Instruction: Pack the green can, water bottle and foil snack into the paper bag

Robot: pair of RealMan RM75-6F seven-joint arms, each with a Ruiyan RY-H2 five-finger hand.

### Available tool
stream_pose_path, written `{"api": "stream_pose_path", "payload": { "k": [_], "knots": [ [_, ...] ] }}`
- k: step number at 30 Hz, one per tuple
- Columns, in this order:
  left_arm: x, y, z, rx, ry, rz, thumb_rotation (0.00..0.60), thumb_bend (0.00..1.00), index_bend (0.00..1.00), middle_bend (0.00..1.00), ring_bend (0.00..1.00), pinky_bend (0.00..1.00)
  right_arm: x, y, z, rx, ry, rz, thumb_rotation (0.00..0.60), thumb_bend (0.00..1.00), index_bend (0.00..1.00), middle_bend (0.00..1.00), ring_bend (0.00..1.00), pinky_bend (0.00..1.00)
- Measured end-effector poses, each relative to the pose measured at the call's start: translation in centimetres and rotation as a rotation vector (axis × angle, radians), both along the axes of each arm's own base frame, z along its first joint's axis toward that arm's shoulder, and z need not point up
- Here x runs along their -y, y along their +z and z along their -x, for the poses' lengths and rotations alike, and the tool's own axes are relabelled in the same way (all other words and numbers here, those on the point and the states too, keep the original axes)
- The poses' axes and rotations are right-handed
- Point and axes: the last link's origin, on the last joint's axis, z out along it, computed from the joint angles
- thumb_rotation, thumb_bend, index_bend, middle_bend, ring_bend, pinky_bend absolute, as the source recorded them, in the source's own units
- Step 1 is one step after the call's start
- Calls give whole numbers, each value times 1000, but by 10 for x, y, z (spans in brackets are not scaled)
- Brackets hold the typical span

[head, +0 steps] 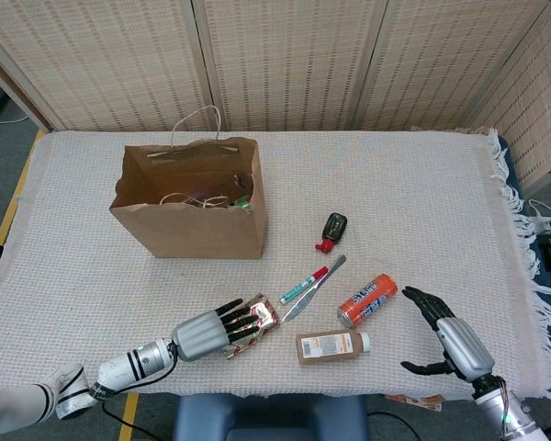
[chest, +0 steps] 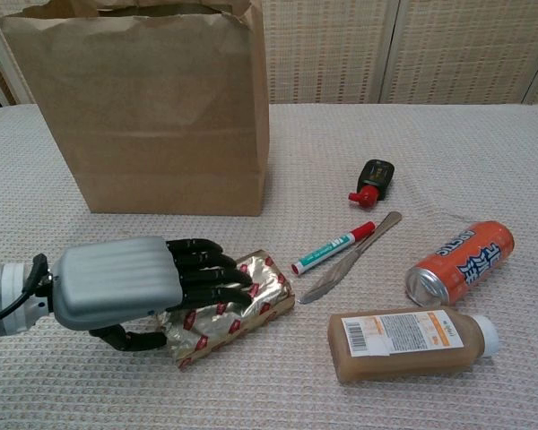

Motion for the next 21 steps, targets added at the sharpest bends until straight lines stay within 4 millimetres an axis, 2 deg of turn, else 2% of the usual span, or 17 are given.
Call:
{"api": "stream_pose_path", "payload": {
  "k": [1, 3, 7, 8, 11, 15, 21],
  "knots": [
    [2, -2, 1, -5, -7, 7, 600, 397, 29, 6, 31, 201, 0, 0, 0, 1, 0, 2, 600, 0, 0, 0, 0, 0],
    [5, -4, 1, -5, -16, 13, 600, 418, 151, 78, 119, 299, 0, 0, 0, 3, -1, 4, 600, 0, 0, 0, 0, 0],
    [10, -6, 2, 21, -12, 32, 600, 505, 425, 421, 429, 574, 1, 1, 0, 9, 1, 13, 600, 0, 0, 0, 0, 0],
    [10, -6, 3, 29, -11, 34, 600, 538, 531, 534, 522, 659, 1, 1, 0, 10, 0, 14, 600, 0, 0, 0, 0, 0],
    [11, -4, 3, 57, -16, 30, 600, 594, 683, 668, 635, 755, 1, 1, 0, 12, 1, 17, 600, 0, 0, 0, 0, 0],
    [8, 6, 6, 112, 6, 11, 600, 624, 737, 726, 684, 780, 1, 1, 1, 12, -2, 19, 600, 0, 0, 0, 0, 0],
    [-5, 44, 20, 177, 82, -77, 600, 635, 760, 749, 701, 789, 1, 2, 1, 14, -5, 20, 600, 0, 0, 0, 0, 0]
  ]
}}
